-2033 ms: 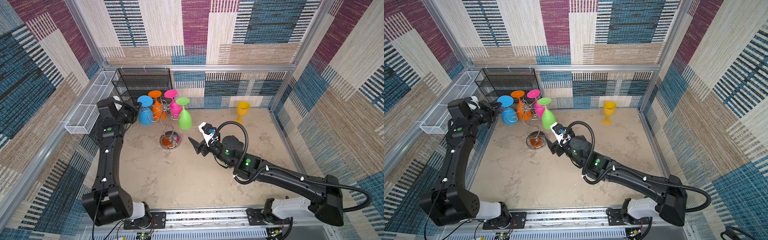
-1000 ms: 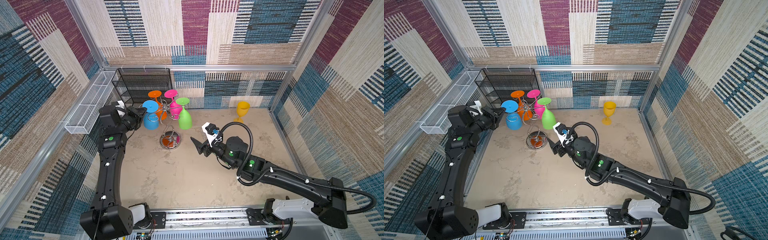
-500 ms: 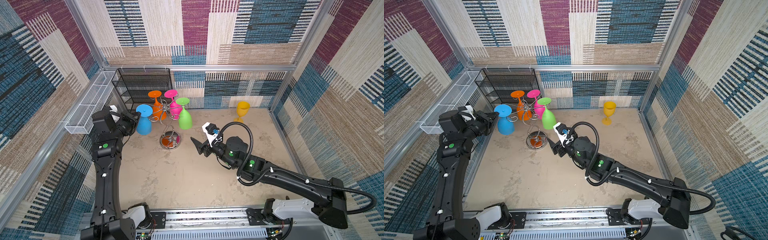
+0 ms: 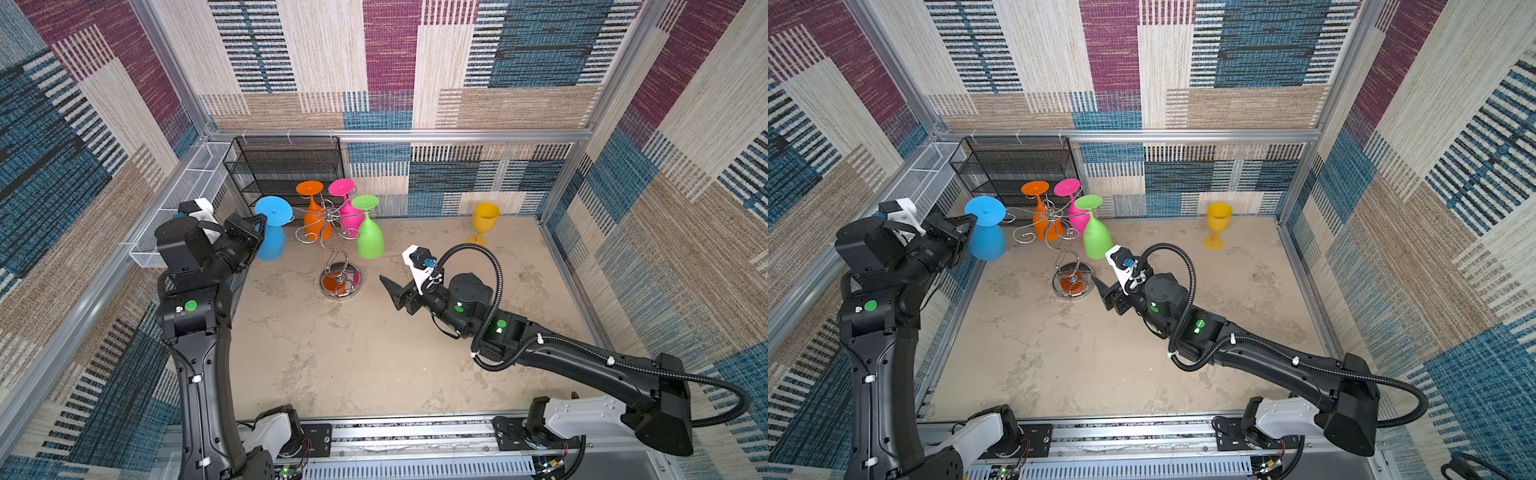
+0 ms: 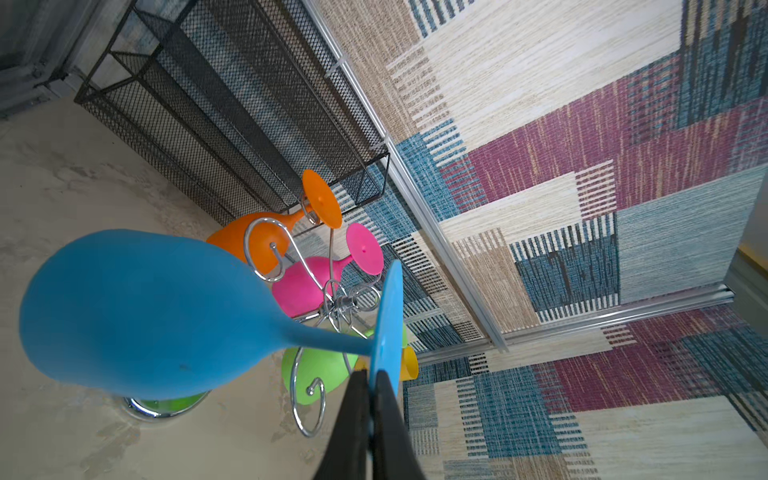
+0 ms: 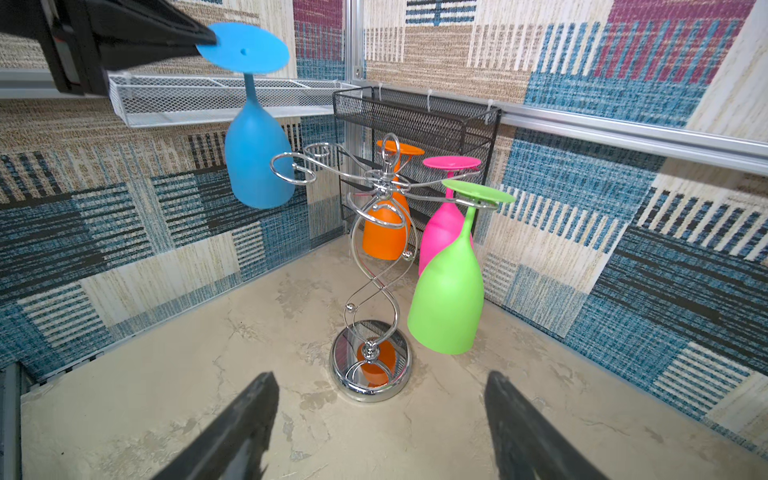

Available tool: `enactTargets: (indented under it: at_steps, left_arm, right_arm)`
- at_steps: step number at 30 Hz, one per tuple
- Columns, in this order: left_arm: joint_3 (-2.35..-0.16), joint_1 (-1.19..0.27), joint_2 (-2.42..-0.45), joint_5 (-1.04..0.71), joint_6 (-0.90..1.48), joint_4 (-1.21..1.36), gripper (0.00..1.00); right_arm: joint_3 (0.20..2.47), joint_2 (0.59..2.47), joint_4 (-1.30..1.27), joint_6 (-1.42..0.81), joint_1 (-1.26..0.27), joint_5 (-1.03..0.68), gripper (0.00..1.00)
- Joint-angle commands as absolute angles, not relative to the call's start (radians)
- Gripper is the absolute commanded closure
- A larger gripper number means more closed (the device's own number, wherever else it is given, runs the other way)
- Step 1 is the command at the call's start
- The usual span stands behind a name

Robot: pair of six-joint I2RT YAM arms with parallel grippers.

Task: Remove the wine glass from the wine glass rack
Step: 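Lift the blue glass off the rack hook with the left gripper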

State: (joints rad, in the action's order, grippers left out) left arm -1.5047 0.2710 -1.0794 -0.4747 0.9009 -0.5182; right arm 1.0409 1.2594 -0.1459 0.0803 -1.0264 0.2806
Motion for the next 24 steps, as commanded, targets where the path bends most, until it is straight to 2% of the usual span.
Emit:
enactTargets:
  at_steps: [1,10,18,24]
  left_arm:
    - [-1.554,0.271,-1.09,-0.457,0.842,-0.543,1.0]
    - [-1.725,0.215,-1.173,-0.455,0.813,-0.545,1.0]
    - [-1.919,-0.004,-1.303,-0.41,0.735,-0.551,1.0]
    - [-2.014,-0.181,-1.381,-0.386,0.647,-0.508,1.0]
  right_arm:
    - [1.035,1.265,-0.135,0.054,-1.028,0.296,0.2]
    - [1.039,1.256,-0.12,0.007,-1.027,0.334,0.2]
    - [1.038,1.209,-0.089,-0.07,-1.006,0.371,0.2]
    - [0.999,1.12,-0.05,-0.219,-0.898,0.393,0.2]
